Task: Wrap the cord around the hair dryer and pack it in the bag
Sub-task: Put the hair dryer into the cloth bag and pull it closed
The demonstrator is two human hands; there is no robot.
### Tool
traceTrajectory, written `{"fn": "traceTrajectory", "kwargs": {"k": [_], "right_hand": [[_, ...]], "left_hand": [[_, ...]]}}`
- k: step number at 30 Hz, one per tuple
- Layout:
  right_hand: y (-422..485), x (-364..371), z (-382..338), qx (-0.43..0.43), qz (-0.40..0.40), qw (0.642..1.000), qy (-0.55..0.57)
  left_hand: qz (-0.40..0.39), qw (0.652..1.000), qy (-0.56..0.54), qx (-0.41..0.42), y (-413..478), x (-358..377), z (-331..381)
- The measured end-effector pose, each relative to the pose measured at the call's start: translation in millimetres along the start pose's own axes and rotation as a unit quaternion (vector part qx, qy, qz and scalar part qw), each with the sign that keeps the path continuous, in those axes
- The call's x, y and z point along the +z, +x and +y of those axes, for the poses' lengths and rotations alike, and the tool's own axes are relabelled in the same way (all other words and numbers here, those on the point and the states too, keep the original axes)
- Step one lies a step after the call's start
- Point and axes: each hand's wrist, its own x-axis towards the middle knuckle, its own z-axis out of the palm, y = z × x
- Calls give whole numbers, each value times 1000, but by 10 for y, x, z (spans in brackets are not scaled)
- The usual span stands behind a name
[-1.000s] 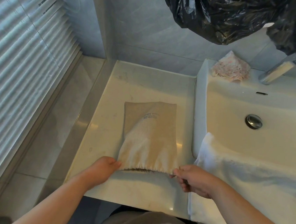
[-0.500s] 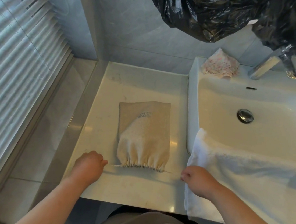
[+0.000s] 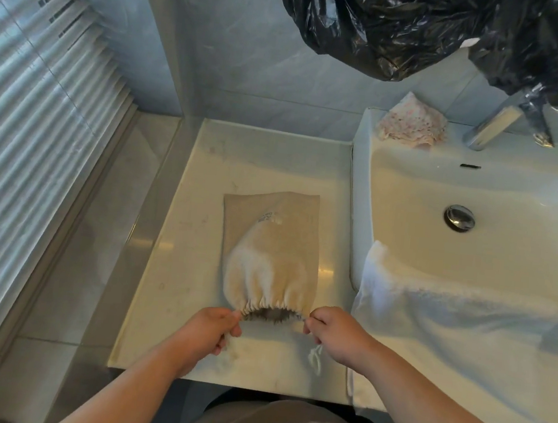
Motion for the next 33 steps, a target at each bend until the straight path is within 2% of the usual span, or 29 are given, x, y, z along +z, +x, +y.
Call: {"fn": "traceTrajectory", "kwargs": {"k": [7,12,15,18,22,24,26,28,30,33], "right_hand": [[37,-161,306,2,85,991,-101],[-32,-115,450,5,66,992,-104],[-38,-43,440,3,33,992,-120],[-63,56,416,-19,52,986,-154],[-45,184,206,-46,44,997,-53],[-6,208,96,-54,32,997,-49],[10,226,24,-49,21,997,-51],[3,242,-11,-44,10,999,-26],[5,227,-31,-39,10,999,-14],[18,211,-25,-39,23,999,0]], "left_hand": [[59,987,135,69,-5,-350,-19],[54,979,185,59,-55,-336,-31],[77,981,169,48,-140,-151,-55],[78,986,146,13,-257,85,-135],[105,993,46,-9,-369,237,-39],[126,992,11,-1,-365,256,33],[102,994,-42,-21,-338,238,105],[43,994,-82,-55,-270,229,125],[17,995,-77,-63,-207,221,155],[57,998,12,-5,-76,169,134]]}}
